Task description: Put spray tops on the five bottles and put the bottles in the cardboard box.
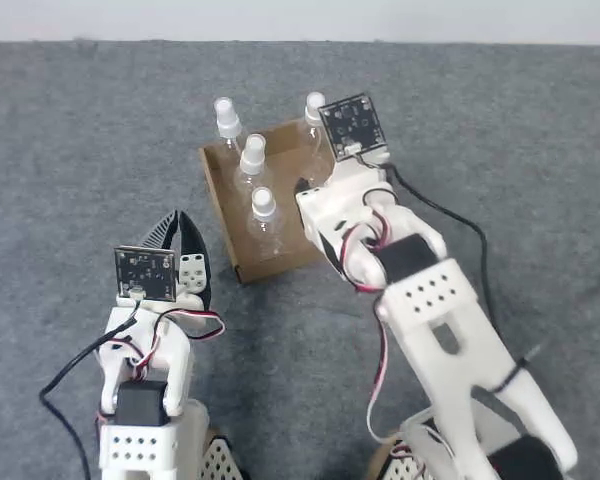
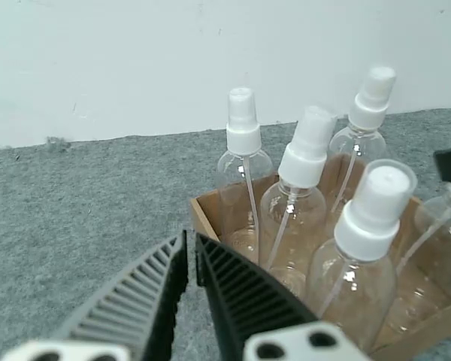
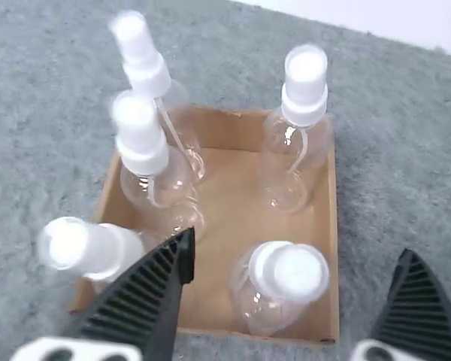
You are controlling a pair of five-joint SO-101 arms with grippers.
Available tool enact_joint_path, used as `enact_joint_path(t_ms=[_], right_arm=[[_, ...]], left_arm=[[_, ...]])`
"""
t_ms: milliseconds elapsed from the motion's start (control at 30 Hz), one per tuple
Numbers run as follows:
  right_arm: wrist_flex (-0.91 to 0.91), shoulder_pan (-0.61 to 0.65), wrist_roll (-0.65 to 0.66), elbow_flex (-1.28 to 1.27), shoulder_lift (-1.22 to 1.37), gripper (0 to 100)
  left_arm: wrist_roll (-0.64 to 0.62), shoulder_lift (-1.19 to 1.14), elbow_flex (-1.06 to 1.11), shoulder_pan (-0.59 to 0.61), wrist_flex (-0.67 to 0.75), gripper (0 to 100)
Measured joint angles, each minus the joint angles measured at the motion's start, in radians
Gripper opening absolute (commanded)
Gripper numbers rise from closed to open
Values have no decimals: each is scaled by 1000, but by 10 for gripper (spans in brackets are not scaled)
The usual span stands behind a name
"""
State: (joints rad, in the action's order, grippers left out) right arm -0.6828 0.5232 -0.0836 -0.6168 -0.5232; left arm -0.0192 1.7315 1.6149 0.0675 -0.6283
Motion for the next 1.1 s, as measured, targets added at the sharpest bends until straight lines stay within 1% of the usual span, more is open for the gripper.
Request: enact_joint_path(t_ms=[500, 933, 1000, 1100], right_arm=[[-230, 0, 0, 0, -222, 344], [-238, 0, 0, -140, -451, 340], [-238, 0, 0, -160, -485, 314], [-238, 0, 0, -176, -528, 243]], left_arm=[[0, 0, 0, 0, 0, 13], [0, 0, 0, 0, 0, 13], [0, 0, 0, 0, 0, 13], [0, 0, 0, 0, 0, 13]])
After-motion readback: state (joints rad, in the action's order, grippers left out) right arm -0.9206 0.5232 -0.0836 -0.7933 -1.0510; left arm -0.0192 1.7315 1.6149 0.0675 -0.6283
